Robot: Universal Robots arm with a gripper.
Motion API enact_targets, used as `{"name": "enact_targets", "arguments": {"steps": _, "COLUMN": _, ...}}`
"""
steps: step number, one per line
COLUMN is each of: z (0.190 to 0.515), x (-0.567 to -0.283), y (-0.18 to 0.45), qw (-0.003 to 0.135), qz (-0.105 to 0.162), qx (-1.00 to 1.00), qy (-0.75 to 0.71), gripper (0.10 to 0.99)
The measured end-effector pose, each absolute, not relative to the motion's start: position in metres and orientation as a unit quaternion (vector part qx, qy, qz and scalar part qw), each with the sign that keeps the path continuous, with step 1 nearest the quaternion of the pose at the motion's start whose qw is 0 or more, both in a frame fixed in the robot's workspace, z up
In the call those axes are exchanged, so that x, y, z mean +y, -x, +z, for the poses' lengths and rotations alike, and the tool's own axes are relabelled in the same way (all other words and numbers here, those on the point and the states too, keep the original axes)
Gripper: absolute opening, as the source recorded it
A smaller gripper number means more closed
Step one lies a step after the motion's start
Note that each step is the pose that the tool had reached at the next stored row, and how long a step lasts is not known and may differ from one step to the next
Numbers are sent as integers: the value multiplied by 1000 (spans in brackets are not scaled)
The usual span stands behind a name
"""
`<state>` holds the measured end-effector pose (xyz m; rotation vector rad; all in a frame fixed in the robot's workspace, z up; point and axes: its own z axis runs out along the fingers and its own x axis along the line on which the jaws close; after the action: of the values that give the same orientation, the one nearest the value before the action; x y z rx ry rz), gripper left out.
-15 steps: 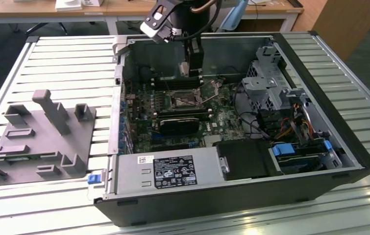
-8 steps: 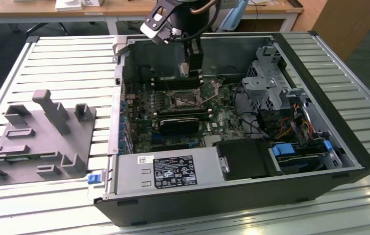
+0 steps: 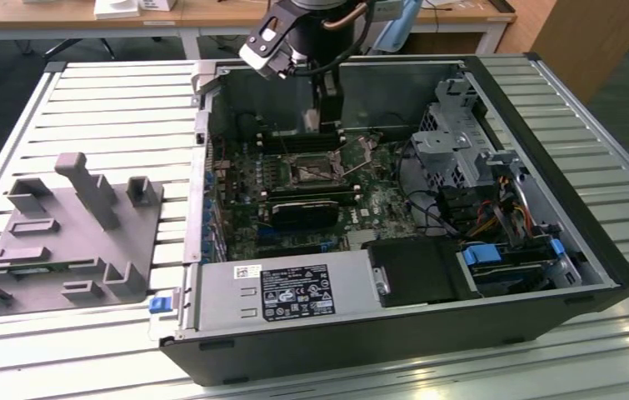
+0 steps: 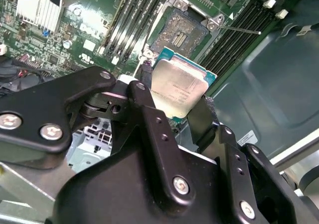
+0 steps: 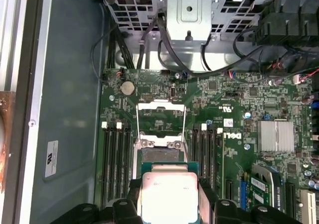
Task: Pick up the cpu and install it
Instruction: 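Place the cpu into insertion slot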
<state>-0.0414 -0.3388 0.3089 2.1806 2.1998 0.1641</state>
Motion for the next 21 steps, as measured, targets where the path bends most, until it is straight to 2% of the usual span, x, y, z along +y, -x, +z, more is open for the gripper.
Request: {"name": "enact_targets", "arguments": {"steps": 21, "z": 294, "x": -338, "y": 41, "qw": 18, "qz": 51, "qx": 709, "qy": -703, "gripper": 537}}
